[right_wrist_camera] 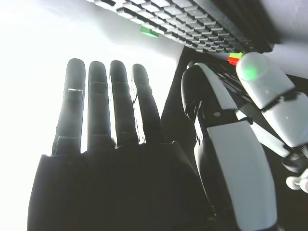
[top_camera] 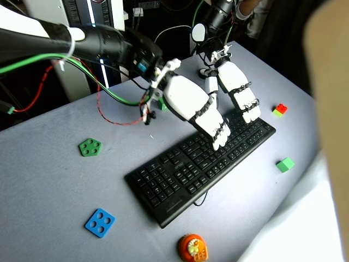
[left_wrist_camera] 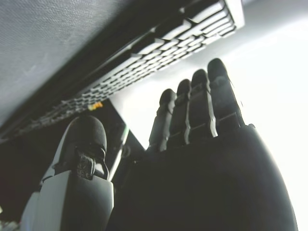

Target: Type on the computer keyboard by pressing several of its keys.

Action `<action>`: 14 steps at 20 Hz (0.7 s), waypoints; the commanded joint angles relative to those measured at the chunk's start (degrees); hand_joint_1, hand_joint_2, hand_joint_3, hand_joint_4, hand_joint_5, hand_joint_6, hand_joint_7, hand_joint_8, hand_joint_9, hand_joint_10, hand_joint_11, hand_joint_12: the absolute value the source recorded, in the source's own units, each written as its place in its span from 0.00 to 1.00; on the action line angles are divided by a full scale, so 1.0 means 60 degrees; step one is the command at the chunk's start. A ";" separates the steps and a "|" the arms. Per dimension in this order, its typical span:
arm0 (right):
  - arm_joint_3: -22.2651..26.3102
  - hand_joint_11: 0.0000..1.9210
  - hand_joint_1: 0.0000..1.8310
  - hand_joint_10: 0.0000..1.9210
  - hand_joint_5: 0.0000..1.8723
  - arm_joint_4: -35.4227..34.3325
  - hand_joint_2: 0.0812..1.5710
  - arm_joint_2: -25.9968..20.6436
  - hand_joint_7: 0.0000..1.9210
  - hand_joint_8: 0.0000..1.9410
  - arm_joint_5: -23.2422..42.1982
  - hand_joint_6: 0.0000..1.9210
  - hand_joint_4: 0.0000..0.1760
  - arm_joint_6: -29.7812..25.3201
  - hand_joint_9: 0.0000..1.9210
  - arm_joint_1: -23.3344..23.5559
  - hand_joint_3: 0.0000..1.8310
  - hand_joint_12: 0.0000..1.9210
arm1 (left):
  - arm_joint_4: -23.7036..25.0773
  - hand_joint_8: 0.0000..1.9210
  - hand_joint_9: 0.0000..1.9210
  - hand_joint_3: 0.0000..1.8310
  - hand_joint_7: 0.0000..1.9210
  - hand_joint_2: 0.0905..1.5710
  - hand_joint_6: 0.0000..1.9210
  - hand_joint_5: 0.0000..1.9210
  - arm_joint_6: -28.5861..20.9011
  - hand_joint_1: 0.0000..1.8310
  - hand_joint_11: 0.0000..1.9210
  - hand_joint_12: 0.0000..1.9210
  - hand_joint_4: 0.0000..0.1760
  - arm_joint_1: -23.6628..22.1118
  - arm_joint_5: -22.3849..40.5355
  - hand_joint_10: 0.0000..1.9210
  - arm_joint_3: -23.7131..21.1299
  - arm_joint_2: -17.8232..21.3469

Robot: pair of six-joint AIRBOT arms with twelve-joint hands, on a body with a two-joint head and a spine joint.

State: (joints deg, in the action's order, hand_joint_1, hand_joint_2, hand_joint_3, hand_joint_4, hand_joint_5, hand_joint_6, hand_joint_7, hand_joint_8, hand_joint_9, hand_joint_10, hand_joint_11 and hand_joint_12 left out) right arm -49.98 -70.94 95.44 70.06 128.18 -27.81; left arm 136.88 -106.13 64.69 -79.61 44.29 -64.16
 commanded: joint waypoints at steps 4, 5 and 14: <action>-0.0308 0.00 0.25 0.22 0.27 0.0609 0.87 0.0190 0.33 0.04 -0.0102 0.06 0.00 -0.0735 0.20 0.0065 0.00 0.65 | 0.0512 0.02 0.10 0.00 0.23 0.85 0.06 0.19 0.0000 0.16 0.00 0.62 0.00 -0.0031 -0.0974 0.20 0.0079 -0.0167; -0.0339 0.00 0.26 0.29 0.27 0.0609 0.87 0.0191 0.33 0.03 -0.0180 0.06 0.00 -0.0893 0.18 0.0065 0.00 0.66 | 0.0512 0.02 0.07 0.00 0.23 0.85 0.06 0.19 0.0011 0.16 0.00 0.63 0.00 -0.0038 -0.0974 0.27 0.0083 -0.0171; -0.0622 0.00 0.21 0.17 0.26 0.0682 0.88 0.0146 0.37 0.01 -0.0663 0.05 0.00 -0.1340 0.29 -0.0013 0.00 0.64 | 0.0511 0.00 0.09 0.00 0.20 0.87 0.03 0.09 -0.0003 0.12 0.00 0.29 0.16 -0.0107 -0.0917 0.14 0.0128 -0.0178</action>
State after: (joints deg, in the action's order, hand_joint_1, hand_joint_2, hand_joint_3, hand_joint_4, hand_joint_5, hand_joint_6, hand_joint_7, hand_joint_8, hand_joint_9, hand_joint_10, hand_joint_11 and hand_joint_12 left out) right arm -53.74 -70.46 96.47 64.97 120.46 -27.79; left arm 137.25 -106.13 64.38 -79.85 44.93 -65.01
